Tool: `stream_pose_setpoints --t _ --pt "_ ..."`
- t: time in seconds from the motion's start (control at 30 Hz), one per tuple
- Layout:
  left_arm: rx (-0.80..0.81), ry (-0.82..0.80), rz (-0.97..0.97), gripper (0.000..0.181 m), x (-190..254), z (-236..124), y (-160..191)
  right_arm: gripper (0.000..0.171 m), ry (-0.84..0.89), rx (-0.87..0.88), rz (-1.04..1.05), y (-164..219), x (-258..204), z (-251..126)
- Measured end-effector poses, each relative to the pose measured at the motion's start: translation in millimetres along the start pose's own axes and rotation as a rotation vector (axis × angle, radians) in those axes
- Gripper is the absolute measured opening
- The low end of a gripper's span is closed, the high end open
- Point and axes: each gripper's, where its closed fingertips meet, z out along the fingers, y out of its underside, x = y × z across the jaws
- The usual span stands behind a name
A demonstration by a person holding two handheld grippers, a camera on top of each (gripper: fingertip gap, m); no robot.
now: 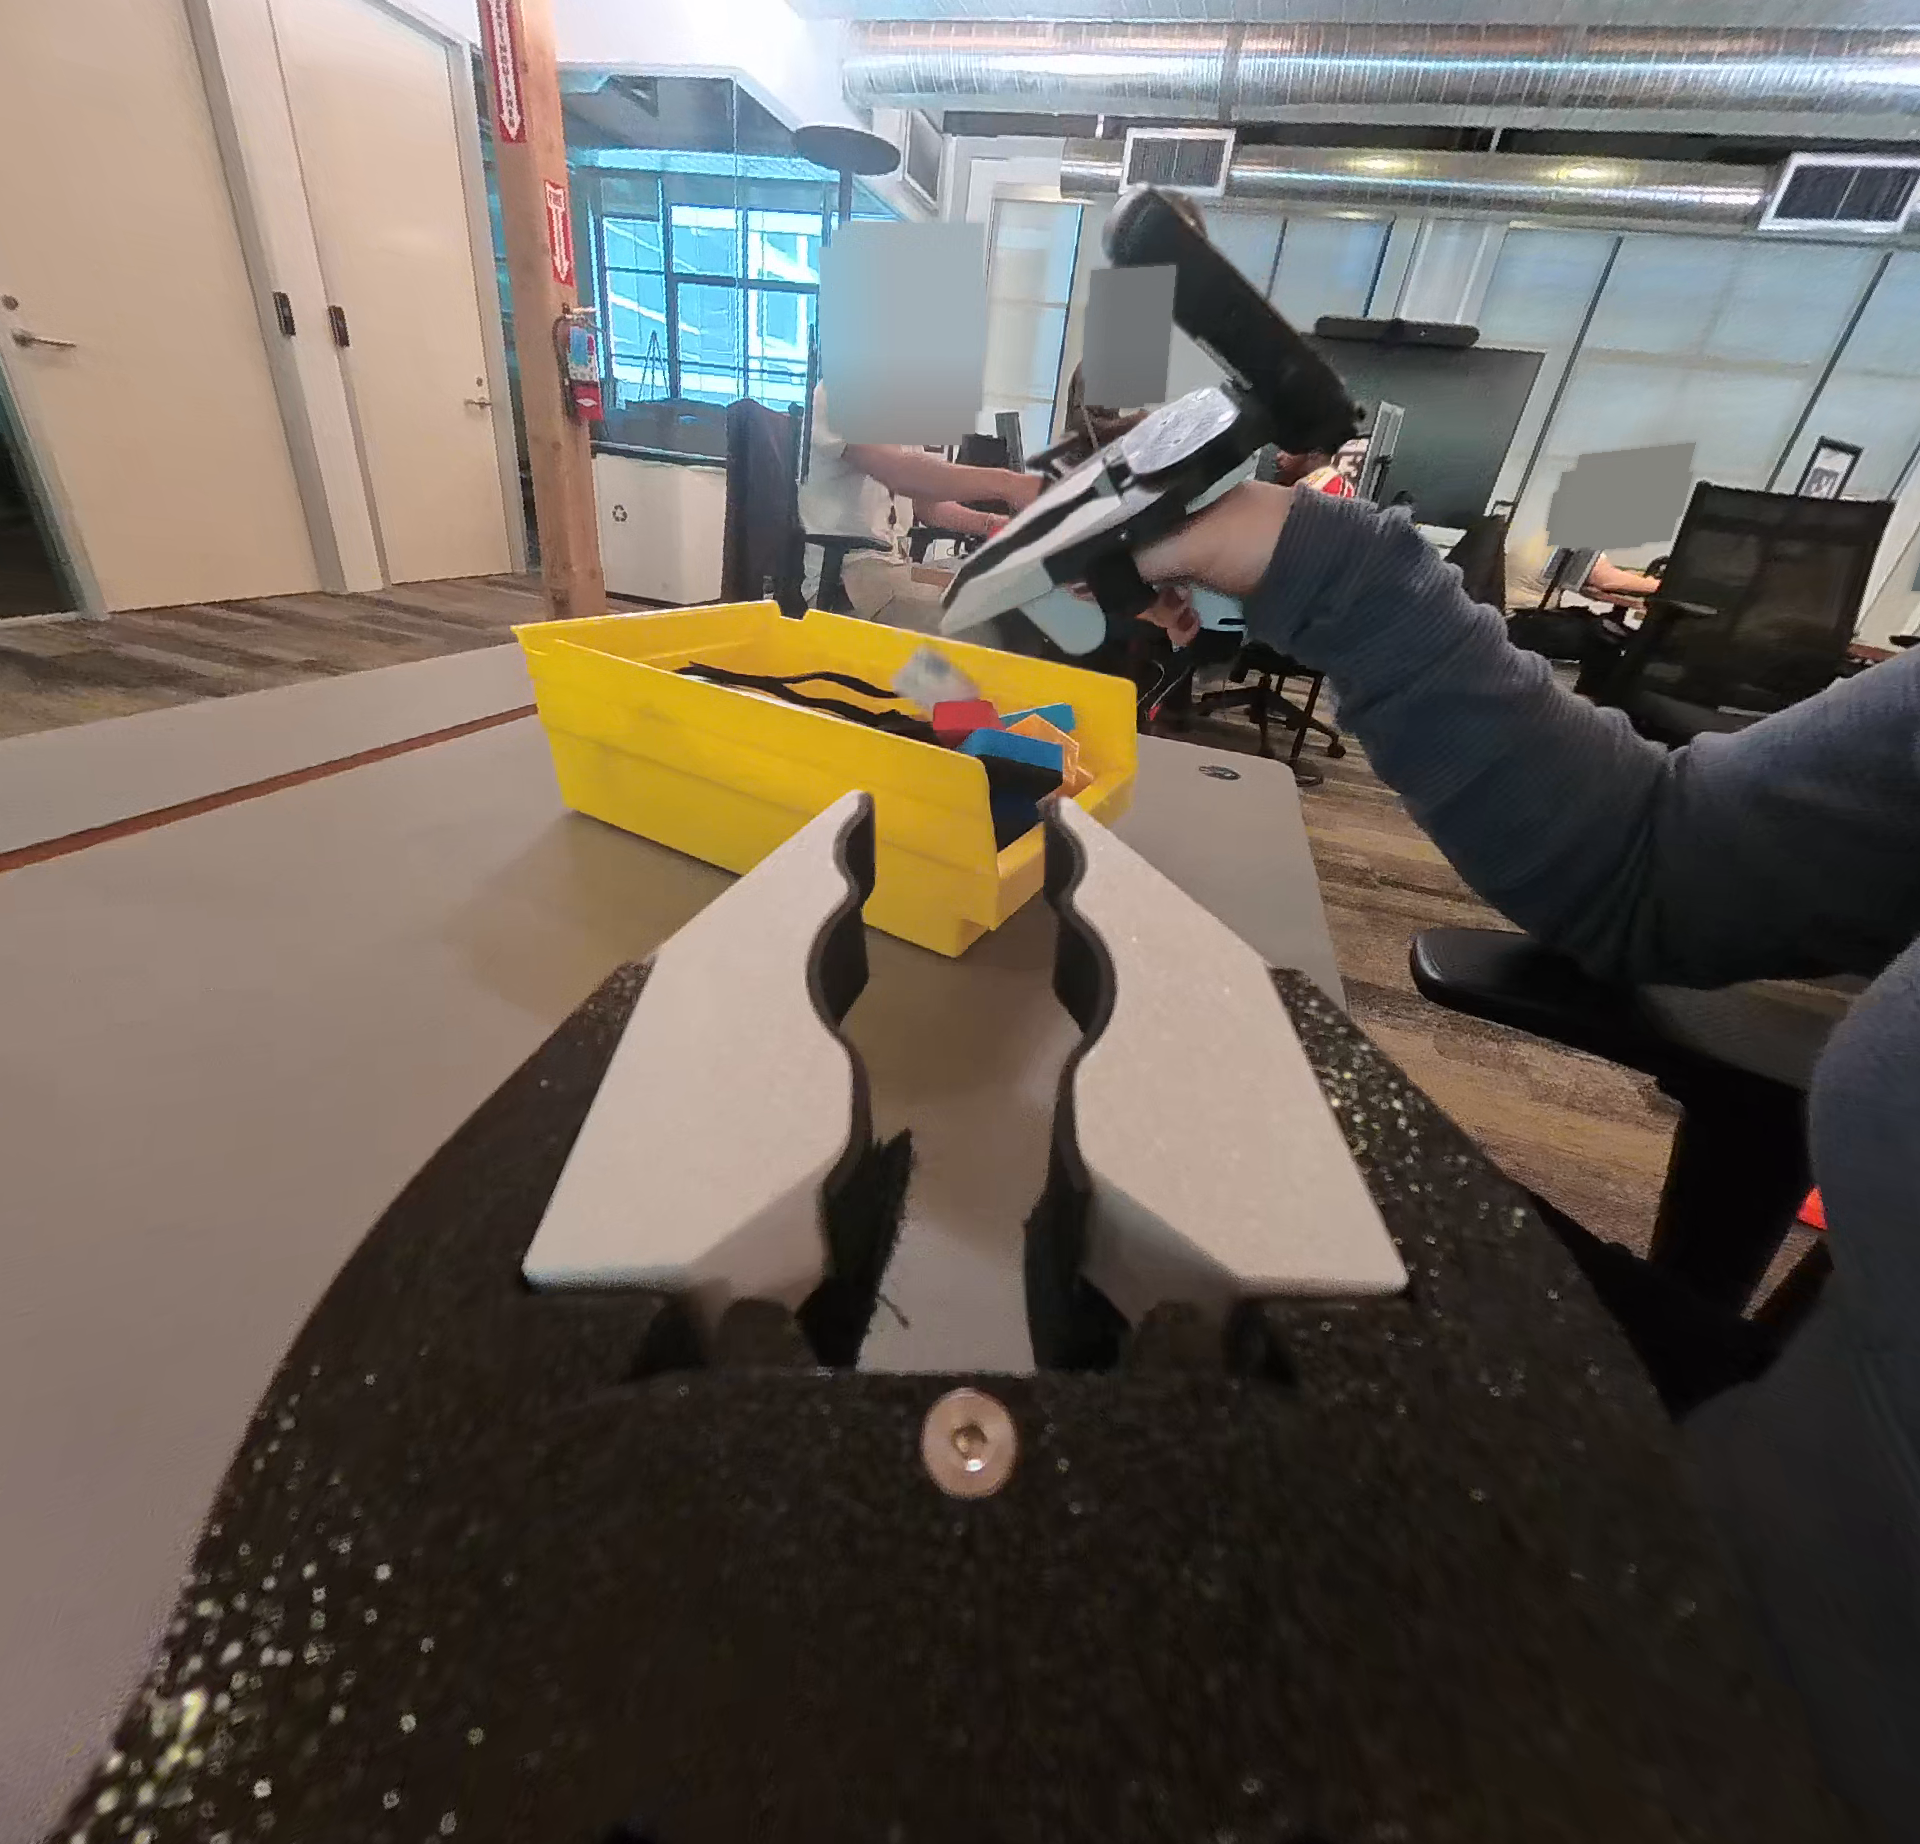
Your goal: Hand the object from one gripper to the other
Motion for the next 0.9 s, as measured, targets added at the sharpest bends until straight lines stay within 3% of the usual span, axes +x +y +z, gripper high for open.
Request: stream_pose_setpoints --t 0.07,0.17,0.3,0.43,0.5,0.63,0.8,0.9 --pt "-0.022 -0.017 -0.014 0.035 -2.9 1.3 3.5 0.039 -0.014 0.028 -0.013 -6.5 -7.0 0.1" --pt "-0.067 -0.006 -0.062 0.036 -1.3 2.1 4.4 0.04 -0.045 0.251 -0.066 -49.1 -35.8 -20.8" --pt "-0.069 -0.06 -0.03 0.029 -10.9 -9.2 -19.2 0.04 -0.347 0.605 -0.107 -100.4 -133.9 -66.4" --pt "-0.102 -0.23 0.001 0.033 -41.8 -44.7 -53.0 0.046 -0.48 0.702 -0.166 -95.9 -202.3 -58.5" --pt "-0.217 -0.352 0.0 0.038 -66.7 -80.1 -58.0 0.047 -0.542 0.729 -0.154 -86.4 -228.1 -48.2" --pt "-0.577 -0.6 -0.062 0.051 -118.6 -184.9 -47.5 0.047 -0.517 0.84 -0.182 -76.2 -248.6 -34.6" --pt "-1.238 -0.613 -0.027 0.045 -143.8 -307.6 -12.1 0.045 -0.409 1.02 -0.257 -80.5 -253.5 -27.2" --pt "-1.318 -0.642 -0.24 0.047 -153.0 -328.3 -1.4 0.045 -0.407 1.029 -0.24 -79.9 -261.9 -11.1"
